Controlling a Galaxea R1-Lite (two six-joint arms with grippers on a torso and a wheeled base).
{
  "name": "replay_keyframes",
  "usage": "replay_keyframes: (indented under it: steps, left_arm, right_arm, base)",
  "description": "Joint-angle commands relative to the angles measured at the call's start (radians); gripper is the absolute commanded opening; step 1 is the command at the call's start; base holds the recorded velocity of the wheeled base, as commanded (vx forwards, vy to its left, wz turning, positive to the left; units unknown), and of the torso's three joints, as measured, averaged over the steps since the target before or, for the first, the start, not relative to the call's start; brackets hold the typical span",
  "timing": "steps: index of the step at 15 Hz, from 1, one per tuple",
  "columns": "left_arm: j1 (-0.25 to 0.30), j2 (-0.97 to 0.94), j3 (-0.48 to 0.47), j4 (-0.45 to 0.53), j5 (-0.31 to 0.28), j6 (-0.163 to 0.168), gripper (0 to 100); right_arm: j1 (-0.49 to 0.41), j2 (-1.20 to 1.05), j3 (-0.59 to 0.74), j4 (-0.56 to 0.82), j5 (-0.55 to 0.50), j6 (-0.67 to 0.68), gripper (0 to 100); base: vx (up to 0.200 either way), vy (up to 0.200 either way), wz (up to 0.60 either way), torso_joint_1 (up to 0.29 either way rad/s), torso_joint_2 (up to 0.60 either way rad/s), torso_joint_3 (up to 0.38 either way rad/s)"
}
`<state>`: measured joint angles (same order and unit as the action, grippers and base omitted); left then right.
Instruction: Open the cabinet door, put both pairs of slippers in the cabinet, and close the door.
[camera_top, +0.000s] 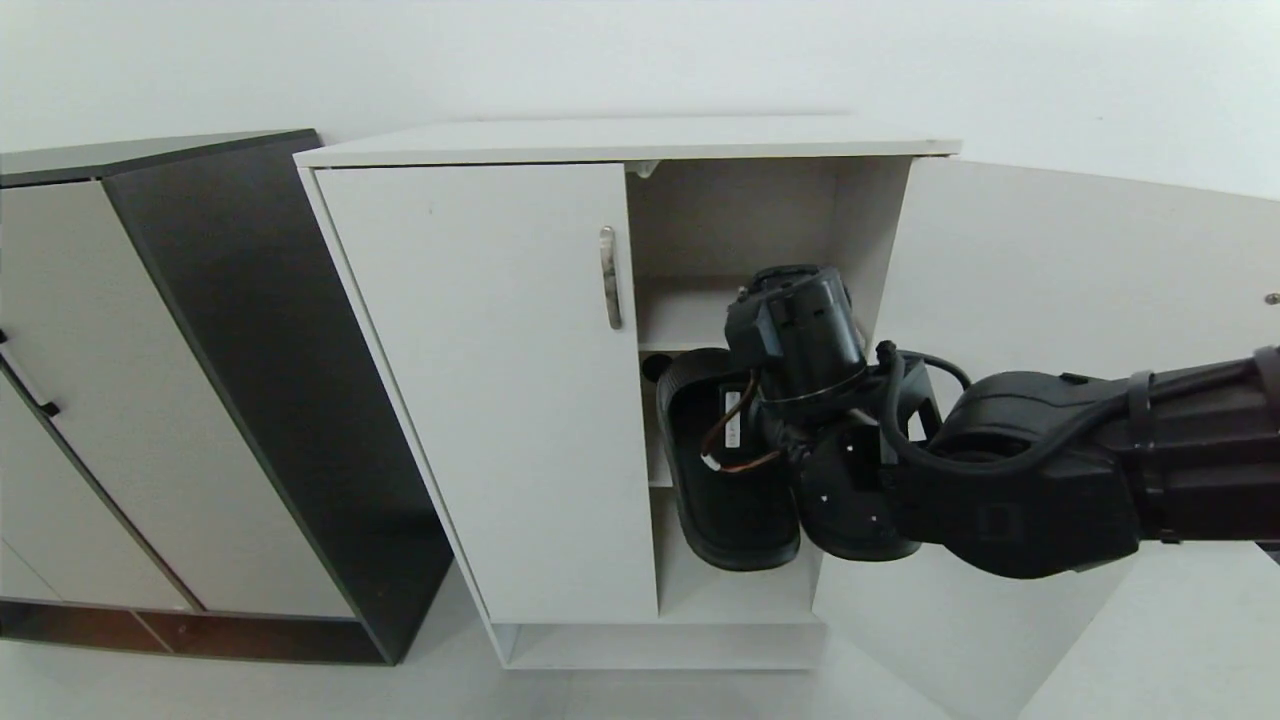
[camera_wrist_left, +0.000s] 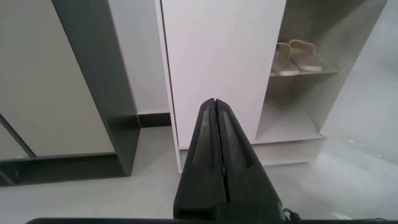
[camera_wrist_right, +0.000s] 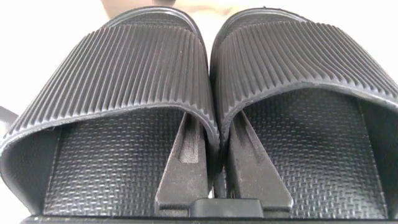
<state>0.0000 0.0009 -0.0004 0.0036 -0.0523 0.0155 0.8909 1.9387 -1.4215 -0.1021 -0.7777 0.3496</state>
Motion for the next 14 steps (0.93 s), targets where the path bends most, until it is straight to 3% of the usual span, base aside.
replay_keyframes:
  steps: [1,11,14]
  left_arm:
    - [0.000,-0.001,0.000,0.001,0.000,0.000,0]
    - [0.000,0.001,-0.001,-0.001,0.000,0.000,0]
    - [0.000,0.001,0.000,-0.001,0.000,0.000,0]
  right_arm:
    - [0.007,-0.007,-0.039,0.004,-0.005,-0.001,0]
    - [-0.020,0.014,-0.031,0.001,-0.017,0.006,0]
    - [-0.021,0.014,-0.034,-0.001,-0.018,-0.003,0]
  base:
    - [0.000,0.000,0.00,0.000,0.00,0.000]
    - [0.000,0.000,0.00,0.000,0.00,0.000]
    - [0.200,0.000,0.00,0.002,0.00,0.004]
